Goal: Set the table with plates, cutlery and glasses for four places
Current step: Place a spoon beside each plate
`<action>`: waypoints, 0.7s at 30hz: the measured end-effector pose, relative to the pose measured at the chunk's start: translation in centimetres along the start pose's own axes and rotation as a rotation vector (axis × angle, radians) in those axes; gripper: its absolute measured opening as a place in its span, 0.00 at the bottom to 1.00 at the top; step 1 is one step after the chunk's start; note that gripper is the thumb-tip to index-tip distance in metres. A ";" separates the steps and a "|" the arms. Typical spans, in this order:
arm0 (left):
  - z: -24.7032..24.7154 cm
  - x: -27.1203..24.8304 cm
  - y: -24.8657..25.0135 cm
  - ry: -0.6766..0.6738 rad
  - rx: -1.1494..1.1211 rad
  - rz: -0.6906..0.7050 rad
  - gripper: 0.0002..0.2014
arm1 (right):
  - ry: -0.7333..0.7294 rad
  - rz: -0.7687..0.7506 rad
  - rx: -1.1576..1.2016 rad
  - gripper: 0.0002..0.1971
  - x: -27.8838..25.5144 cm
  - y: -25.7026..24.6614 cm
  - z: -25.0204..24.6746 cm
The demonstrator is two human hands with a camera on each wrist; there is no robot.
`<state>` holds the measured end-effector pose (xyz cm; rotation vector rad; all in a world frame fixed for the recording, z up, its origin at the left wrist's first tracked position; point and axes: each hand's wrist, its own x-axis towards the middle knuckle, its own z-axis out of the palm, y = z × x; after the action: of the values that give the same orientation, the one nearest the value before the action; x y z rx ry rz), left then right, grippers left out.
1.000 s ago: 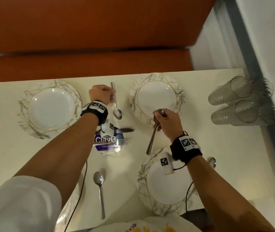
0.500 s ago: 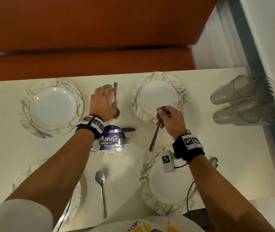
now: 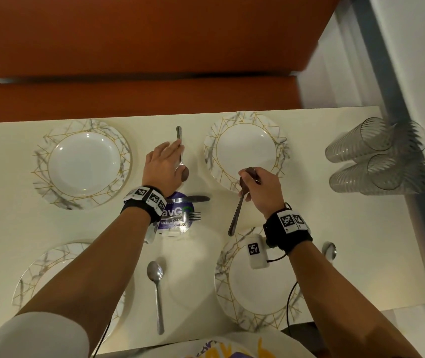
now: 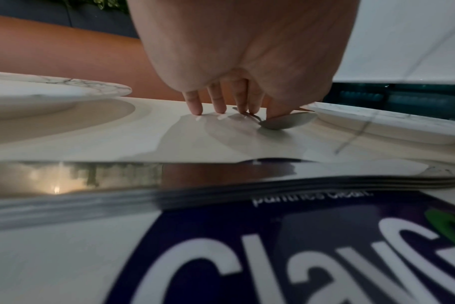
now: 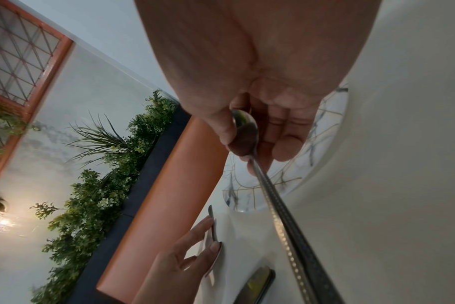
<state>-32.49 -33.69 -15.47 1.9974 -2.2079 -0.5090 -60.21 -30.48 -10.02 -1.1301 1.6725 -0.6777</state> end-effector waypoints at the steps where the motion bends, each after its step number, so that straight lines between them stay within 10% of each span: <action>1: 0.0 0.0 0.1 0.001 -0.002 -0.002 0.29 | -0.001 -0.002 -0.003 0.08 0.0 0.0 0.0; 21: -4.5 -9.4 1.9 0.022 -0.651 -0.086 0.11 | -0.028 -0.185 -0.049 0.05 -3.6 -6.2 7.8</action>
<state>-31.71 -25.10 -9.41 1.7210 -1.6401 -1.0456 -50.36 -29.21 -6.36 -1.3348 1.5814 -0.7369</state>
